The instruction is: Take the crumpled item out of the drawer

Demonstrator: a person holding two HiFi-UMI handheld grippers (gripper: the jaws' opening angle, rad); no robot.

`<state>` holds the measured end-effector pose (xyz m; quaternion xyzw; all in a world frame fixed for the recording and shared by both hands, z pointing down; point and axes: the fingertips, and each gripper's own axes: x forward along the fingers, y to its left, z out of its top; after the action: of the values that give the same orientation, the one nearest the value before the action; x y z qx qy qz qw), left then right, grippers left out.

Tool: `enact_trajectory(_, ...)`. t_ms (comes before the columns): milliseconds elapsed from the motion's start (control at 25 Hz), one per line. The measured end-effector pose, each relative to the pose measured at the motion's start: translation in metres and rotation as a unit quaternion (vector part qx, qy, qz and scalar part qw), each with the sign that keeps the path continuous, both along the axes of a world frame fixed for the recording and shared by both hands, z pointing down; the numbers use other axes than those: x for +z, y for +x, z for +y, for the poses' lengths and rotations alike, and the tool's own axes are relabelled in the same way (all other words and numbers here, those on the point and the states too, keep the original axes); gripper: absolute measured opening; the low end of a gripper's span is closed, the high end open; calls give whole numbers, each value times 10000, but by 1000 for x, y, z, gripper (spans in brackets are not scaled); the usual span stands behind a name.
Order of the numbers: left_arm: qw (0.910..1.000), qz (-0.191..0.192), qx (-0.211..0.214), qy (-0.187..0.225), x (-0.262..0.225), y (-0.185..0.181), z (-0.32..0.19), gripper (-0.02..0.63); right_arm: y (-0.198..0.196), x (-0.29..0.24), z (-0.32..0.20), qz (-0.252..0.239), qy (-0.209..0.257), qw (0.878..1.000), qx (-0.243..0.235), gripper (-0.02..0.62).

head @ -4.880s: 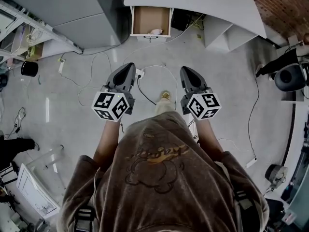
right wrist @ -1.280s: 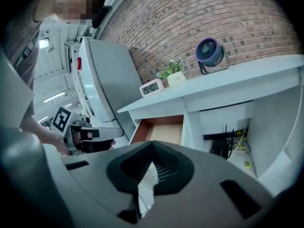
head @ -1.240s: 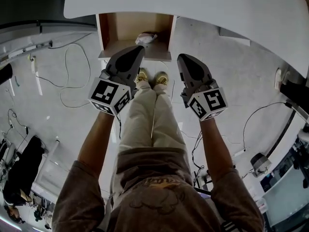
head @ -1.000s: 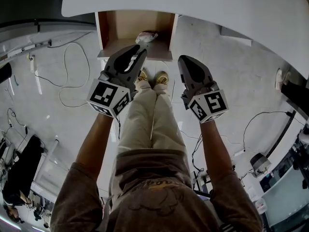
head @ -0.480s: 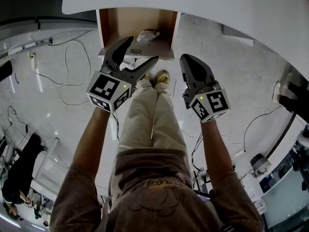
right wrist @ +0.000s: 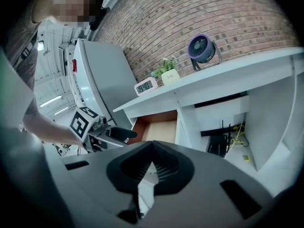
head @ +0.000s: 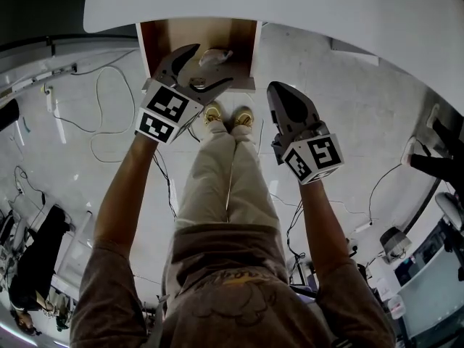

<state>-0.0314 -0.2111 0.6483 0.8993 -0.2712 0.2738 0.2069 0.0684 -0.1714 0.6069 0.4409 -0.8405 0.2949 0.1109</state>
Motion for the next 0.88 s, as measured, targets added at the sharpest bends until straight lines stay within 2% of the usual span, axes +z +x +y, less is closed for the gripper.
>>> enact_trajectory(120, 9984, -327, 458, -6, 16, 9, -4, 402, 4, 2, 0, 5, -28, 10000, 62, -5)
enact_trajectory(280, 9911, -831, 1042, -64, 43, 23, -8, 402, 14, 5, 0, -6, -70, 9999, 143, -5)
enact_trajectory(520, 9794, -1279, 1536, -284, 88, 25, -13, 407, 13, 10, -1, -19, -148, 9996, 243, -5)
enact_trajectory(800, 9587, -1713, 2231, -428, 124, 25, -7, 405, 9, 14, -4, -34, -231, 9992, 311, -5)
enact_trajectory(880, 9551, -1775, 2333, -421, 133, 28, -9, 405, 10, 15, -8, -48, -239, 9991, 333, -5)
